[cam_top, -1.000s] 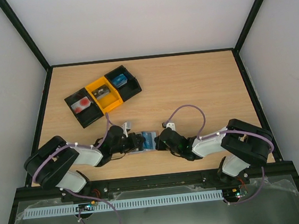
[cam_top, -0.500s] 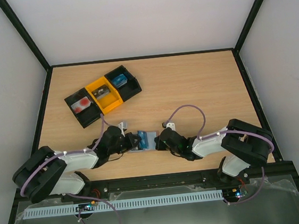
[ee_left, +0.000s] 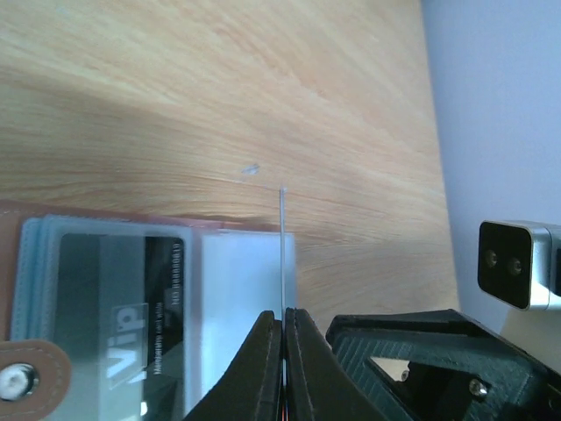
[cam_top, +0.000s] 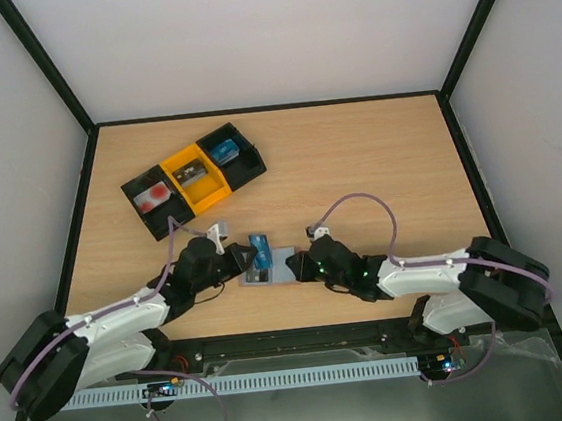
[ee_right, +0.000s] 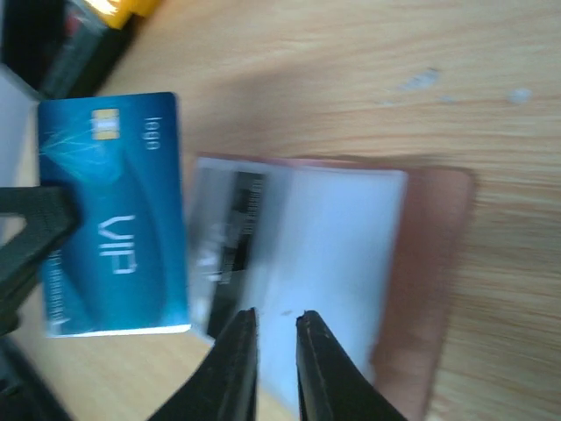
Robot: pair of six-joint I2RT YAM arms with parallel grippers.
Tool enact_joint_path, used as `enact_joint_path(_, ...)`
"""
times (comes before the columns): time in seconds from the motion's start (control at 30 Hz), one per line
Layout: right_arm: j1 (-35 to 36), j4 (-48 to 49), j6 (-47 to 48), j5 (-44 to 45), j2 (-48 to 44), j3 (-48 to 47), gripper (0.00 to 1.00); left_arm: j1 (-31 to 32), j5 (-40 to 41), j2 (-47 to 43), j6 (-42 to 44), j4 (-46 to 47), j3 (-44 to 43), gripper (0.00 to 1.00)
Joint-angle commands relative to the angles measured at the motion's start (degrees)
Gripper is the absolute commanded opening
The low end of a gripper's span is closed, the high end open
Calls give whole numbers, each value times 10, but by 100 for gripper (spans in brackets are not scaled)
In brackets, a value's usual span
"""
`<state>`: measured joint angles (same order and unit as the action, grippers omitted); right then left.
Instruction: Take the credit cards out of the card holder
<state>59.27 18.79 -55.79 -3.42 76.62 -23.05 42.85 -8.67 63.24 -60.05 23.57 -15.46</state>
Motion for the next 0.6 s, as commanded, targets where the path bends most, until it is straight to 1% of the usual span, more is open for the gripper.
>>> enact_joint_path(0.0, 1, 45, -14, -54, -59, 20, 18, 0, -11, -50, -4, -5, 4, 3)
enact_joint_path(0.03, 1, 61, -24, -63, -70, 26, 21, 0, -20, -61, -4, -3, 2, 3)
enact_joint_path(0.13, 1, 105, -62, -81, -102, 41, 37, 0, -48, -94, -11, 15, 1, 3)
enact_joint_path(0.23, 1, 131, -91, -88, -123, 49, 46, 1, -65, -122, -24, 37, 5, 3)
enact_joint_path(0.4, 1, 173, -123, -102, -150, 58, 51, 1, -80, -161, -47, 76, 18, 3)
enact_joint_path(0.57, 1, 202, -141, -118, -157, 58, 49, 1, -91, -174, -53, 114, 32, 3)
